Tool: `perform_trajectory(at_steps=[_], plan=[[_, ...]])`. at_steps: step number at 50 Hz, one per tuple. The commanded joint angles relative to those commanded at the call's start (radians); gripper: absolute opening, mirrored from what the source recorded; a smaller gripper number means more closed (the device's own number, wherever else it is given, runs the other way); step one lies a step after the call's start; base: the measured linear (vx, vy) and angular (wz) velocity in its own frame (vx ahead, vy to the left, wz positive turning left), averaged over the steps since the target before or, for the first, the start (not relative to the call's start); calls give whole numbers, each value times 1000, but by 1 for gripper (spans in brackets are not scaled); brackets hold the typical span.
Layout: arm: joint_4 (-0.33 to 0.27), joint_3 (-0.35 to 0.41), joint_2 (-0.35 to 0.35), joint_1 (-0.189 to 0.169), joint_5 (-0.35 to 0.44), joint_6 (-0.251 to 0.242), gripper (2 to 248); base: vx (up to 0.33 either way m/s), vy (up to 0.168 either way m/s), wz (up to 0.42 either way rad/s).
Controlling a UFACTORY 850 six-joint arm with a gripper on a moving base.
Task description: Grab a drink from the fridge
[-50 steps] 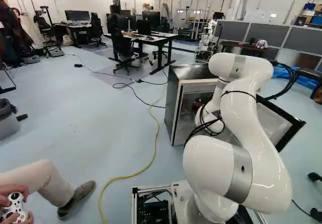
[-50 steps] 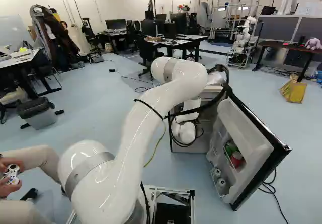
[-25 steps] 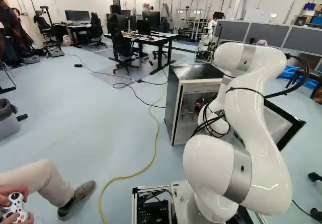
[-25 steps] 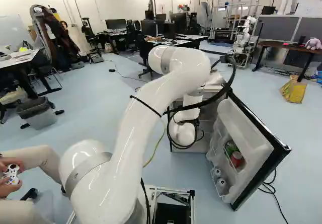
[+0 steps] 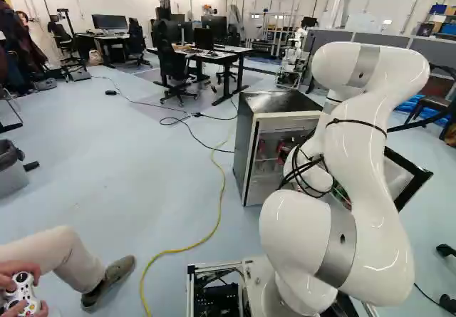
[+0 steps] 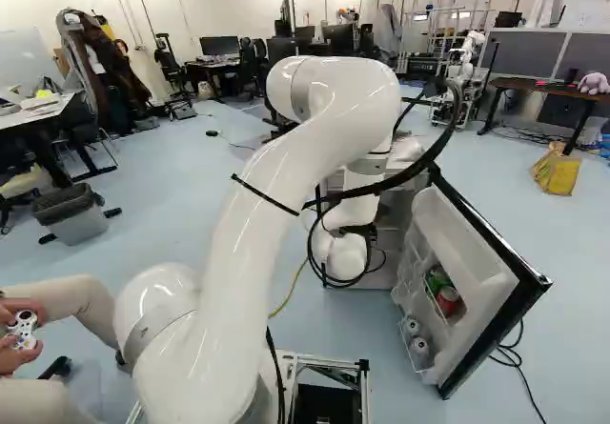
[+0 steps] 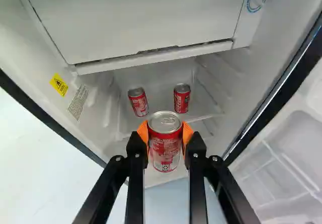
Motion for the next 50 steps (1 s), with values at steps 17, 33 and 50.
perform_trajectory(at_steps=[17, 33, 50], plan=[[0, 99, 96, -16, 0, 0, 86, 0, 0, 0], [0, 169, 176, -21, 0, 0, 86, 0, 0, 0], [0, 224, 253, -18, 0, 0, 86, 0, 0, 0]])
